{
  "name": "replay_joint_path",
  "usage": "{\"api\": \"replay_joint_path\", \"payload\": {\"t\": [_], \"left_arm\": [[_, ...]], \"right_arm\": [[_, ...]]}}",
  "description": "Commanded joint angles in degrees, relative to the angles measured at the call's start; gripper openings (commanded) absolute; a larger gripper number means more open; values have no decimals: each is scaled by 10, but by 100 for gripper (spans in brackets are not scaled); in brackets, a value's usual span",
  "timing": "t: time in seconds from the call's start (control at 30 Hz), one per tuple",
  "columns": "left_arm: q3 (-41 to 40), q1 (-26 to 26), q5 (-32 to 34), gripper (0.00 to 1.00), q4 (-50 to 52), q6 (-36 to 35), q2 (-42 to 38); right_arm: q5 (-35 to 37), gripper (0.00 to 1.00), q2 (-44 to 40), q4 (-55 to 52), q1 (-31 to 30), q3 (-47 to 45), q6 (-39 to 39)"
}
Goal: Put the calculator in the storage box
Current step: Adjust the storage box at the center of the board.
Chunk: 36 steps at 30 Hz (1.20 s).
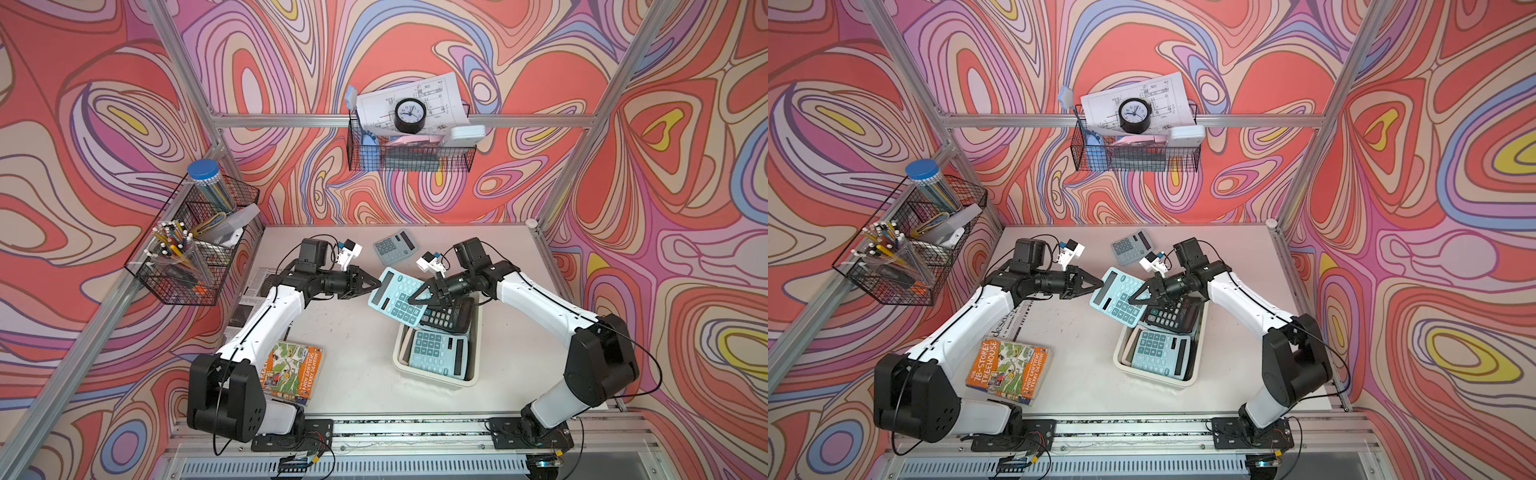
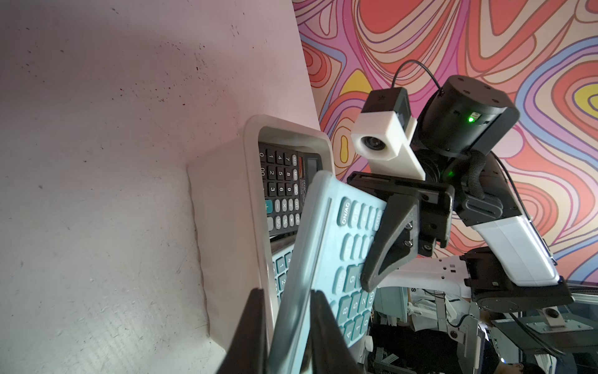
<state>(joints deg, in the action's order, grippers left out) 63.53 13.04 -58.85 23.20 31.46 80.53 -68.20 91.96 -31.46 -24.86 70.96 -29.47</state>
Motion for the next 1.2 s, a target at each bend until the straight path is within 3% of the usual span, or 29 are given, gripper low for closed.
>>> {"api": "replay_joint_path", "payload": {"t": [0.0,0.07,0.17,0.27,0.33,0.43,0.57,0.67,0.83,1.0,1.17], "left_arm": [[11,19,-28,28,-1,-4,9],[10,20,-31,23,-4,-1,10],[10,21,-38,4,-12,6,13],[9,21,-42,0,-20,15,10],[10,20,-39,0,-22,19,6],[11,21,-29,0,-30,33,0],[9,25,6,0,-54,65,-10],[17,39,47,0,-48,69,-18],[32,72,108,0,-37,77,-25],[49,120,167,0,-41,88,-17],[70,173,215,0,-62,109,12]], "right_arm": [[-24,0,7,26,-4,-4,10],[-27,0,5,27,-4,-5,11],[-28,0,5,21,-4,-7,16],[-22,1,2,11,-3,-6,24],[-11,11,-1,2,-3,-4,32],[15,36,-7,-15,4,1,41],[108,67,-26,-72,25,21,66],[208,83,-36,-135,33,46,88],[369,98,-61,-198,42,71,92],[520,98,-104,-209,72,62,73],[600,98,-148,-203,102,41,54]]}}
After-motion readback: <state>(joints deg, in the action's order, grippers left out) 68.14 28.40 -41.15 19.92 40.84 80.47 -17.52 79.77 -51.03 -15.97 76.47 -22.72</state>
